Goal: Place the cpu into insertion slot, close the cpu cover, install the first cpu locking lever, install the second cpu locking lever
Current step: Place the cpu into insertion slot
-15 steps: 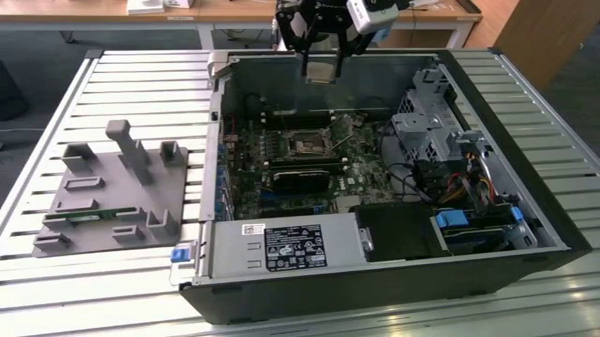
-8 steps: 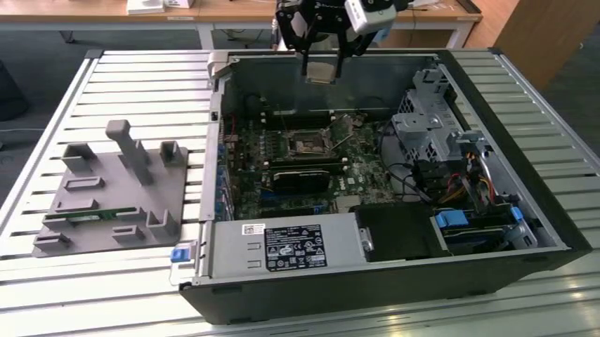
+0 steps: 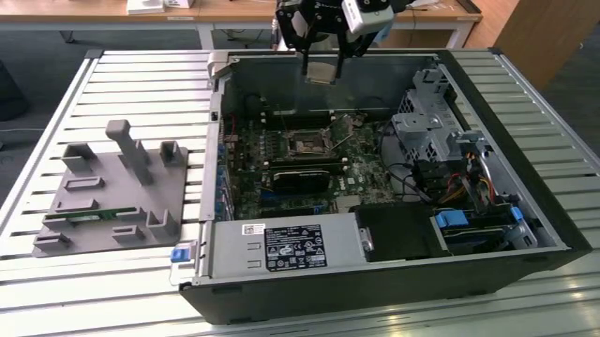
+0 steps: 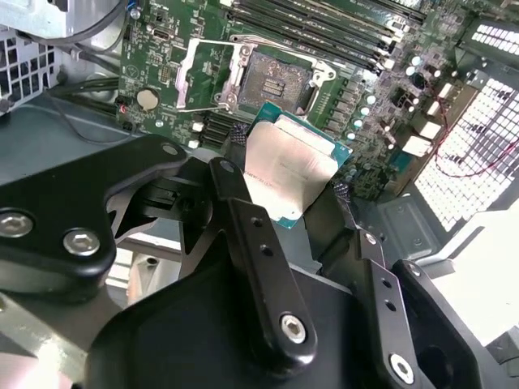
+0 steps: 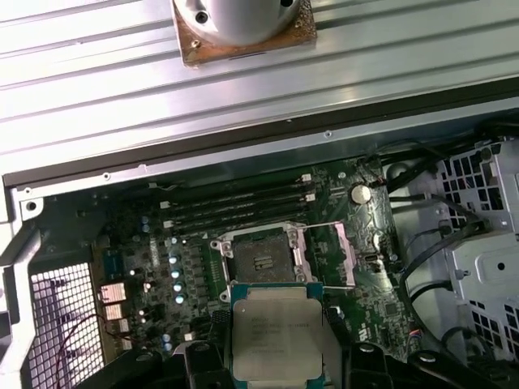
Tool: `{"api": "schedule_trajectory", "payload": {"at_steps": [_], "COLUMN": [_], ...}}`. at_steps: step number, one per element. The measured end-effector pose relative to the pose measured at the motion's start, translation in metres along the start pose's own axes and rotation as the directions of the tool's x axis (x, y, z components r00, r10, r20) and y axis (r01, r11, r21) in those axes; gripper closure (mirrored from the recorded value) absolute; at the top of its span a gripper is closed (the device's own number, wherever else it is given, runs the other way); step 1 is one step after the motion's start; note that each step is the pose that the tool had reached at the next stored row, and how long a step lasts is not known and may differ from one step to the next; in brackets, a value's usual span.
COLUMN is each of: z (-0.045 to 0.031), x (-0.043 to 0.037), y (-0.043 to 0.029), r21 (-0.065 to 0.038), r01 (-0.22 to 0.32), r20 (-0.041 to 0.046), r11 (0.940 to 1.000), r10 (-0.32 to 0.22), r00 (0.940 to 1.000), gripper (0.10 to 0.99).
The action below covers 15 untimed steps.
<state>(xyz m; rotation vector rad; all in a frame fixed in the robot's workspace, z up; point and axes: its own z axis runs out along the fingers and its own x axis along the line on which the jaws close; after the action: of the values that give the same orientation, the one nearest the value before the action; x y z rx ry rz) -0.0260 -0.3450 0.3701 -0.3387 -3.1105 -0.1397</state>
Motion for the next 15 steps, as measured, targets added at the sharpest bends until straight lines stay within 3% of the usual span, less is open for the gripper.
{"api": "schedule_trajectory", "payload": {"at_steps": [15], "z": [0.0002], "x": [0.0000], "y": [0.0000], "r21": [-0.002], "r01": [-0.083], "r20": [0.0072], "r11": [0.9965], "r10": [0.083], "r00": [0.9965], "gripper": [0.553]}}
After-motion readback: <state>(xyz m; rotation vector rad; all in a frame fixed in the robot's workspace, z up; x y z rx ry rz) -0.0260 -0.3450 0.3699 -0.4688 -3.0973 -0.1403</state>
